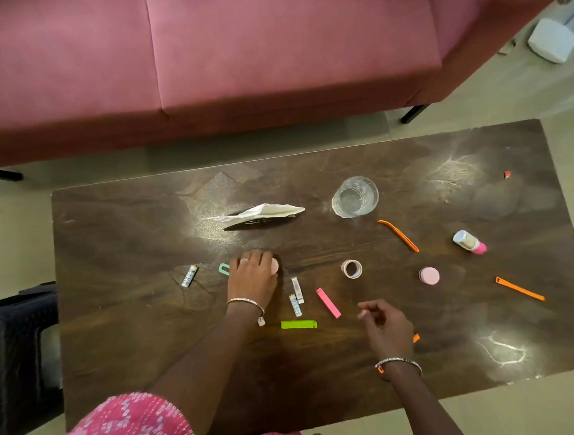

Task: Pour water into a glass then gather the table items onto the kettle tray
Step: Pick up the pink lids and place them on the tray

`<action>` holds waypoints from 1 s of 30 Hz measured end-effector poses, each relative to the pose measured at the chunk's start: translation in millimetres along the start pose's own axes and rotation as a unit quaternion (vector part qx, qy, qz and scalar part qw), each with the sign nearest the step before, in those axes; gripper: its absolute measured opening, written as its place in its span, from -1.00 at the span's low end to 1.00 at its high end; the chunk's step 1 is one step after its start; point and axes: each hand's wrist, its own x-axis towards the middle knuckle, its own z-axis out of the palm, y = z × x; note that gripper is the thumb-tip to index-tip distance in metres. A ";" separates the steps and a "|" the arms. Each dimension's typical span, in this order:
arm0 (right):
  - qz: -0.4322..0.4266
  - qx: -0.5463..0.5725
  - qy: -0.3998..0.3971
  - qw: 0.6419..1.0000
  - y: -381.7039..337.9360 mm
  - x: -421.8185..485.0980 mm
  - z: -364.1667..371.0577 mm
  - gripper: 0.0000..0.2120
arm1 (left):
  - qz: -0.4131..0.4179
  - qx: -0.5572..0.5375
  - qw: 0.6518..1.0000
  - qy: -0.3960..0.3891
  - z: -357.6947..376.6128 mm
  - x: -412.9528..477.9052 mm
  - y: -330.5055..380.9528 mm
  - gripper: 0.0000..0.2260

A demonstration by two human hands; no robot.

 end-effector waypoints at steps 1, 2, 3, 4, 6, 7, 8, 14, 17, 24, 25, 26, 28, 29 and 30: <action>0.004 0.002 0.003 1.000 -0.4 1.4 -1.0 -0.82 | 0.009 -0.017 1.000 0.011 -6.1 -2.1 -2.2 -0.74; 0.008 0.004 0.007 1.000 -0.6 3.3 -3.7 -0.81 | 0.019 -0.031 0.999 0.023 -12.5 -5.1 -3.9 -0.73; 0.012 0.007 0.012 1.000 -0.8 5.3 -6.8 -0.82 | 0.027 -0.039 0.998 0.038 -18.4 -8.4 -6.4 -0.72; 0.016 0.008 0.019 1.000 -0.2 7.6 -12.8 -0.83 | 0.033 -0.049 0.997 0.059 -23.2 -12.0 -7.3 -0.71; 0.032 -0.001 0.035 0.999 3.3 15.7 -26.0 -0.84 | 0.032 -0.068 0.992 0.104 -30.2 -20.7 -10.0 -0.71; 0.040 -0.003 0.048 0.998 6.0 22.1 -34.6 -0.84 | 0.028 -0.078 0.989 0.125 -32.3 -25.2 -9.4 -0.70; 0.047 -0.001 0.063 0.997 8.9 28.5 -41.9 -0.83 | 0.025 -0.086 0.986 0.144 -34.4 -29.6 -9.1 -0.67; 0.074 -0.049 0.108 0.990 30.1 68.9 -76.2 -0.69 | -0.005 -0.118 0.980 0.161 -42.8 -55.1 8.4 -0.61; 0.030 -0.099 0.074 0.992 41.9 87.0 -85.8 -0.53 | -0.025 -0.134 0.977 0.164 -36.3 -67.8 24.7 -0.60; -0.074 -0.162 -0.020 0.984 71.5 116.6 -84.1 -0.34 | -0.090 -0.185 0.959 0.193 -13.0 -91.9 61.7 -0.60; -0.080 -0.176 -0.022 0.981 74.2 122.1 -82.4 -0.36 | -0.106 -0.196 0.958 0.183 -9.4 -94.2 67.1 -0.60; -0.086 -0.189 -0.022 0.978 76.7 127.0 -81.2 -0.39 | -0.119 -0.208 0.955 0.172 -5.9 -96.4 72.7 -0.58; -0.106 -0.212 -0.021 0.971 81.5 134.3 -79.8 -0.48 | -0.139 -0.235 0.947 0.172 0.4 -102.2 85.3 -0.57; -0.110 -0.219 -0.024 0.969 82.7 136.4 -80.5 -0.52 | -0.146 -0.253 0.939 0.181 1.5 -104.5 91.5 -0.58; -0.112 -0.221 -0.031 0.968 83.4 137.1 -81.2 -0.54 | -0.153 -0.271 0.931 0.192 1.5 -107.0 96.8 -0.58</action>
